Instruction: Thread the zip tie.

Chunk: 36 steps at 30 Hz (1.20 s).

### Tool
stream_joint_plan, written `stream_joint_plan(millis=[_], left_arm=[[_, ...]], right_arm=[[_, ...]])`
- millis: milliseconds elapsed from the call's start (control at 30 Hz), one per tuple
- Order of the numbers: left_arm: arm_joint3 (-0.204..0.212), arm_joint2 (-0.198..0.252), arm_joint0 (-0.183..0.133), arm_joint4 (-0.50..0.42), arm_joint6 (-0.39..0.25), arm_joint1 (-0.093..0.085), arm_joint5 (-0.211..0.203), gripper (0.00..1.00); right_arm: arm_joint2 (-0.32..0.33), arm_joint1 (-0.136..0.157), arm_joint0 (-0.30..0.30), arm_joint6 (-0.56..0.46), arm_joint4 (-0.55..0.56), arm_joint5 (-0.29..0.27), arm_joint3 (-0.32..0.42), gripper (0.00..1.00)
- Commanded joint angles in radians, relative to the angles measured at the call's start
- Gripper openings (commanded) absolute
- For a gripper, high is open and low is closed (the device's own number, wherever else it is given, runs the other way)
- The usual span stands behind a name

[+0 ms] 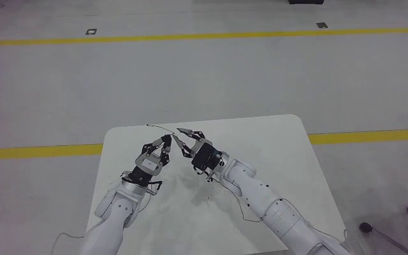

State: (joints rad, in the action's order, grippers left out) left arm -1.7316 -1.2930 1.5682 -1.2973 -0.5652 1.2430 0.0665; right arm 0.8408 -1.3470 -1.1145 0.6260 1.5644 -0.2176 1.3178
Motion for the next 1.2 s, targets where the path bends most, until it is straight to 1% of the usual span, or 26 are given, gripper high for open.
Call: stream_joint_plan(millis=[0,300,400,467,533,667,967,1167], left_arm=[[0.0,0.0,0.0,0.0,0.0,0.0,0.0,0.0],[0.0,0.0,0.0,0.0,0.0,0.0,0.0,0.0],[0.0,0.0,0.0,0.0,0.0,0.0,0.0,0.0],[0.0,0.0,0.0,0.0,0.0,0.0,0.0,0.0],[0.0,0.0,0.0,0.0,0.0,0.0,0.0,0.0],[0.0,0.0,0.0,0.0,0.0,0.0,0.0,0.0],[0.0,0.0,0.0,0.0,0.0,0.0,0.0,0.0],[0.0,0.0,0.0,0.0,0.0,0.0,0.0,0.0]], right_arm=[[0.001,-0.001,-0.001,0.003,0.002,-0.003,0.001,0.16],[0.006,-0.003,-0.003,0.007,0.006,-0.013,0.002,0.14],[0.006,-0.003,-0.003,0.008,0.006,-0.014,0.002,0.11],[0.006,-0.003,-0.002,0.009,0.006,-0.015,0.002,0.04],[0.006,-0.003,-0.002,0.01,0.006,-0.016,0.002,0.04],[0.004,-0.002,-0.001,0.009,0.006,-0.02,0.002,0.0],[-0.003,0.001,0.002,0.006,0.006,-0.018,0.006,0.0],[-0.001,0.009,-0.005,0.011,0.006,-0.011,0.009,0.0]])
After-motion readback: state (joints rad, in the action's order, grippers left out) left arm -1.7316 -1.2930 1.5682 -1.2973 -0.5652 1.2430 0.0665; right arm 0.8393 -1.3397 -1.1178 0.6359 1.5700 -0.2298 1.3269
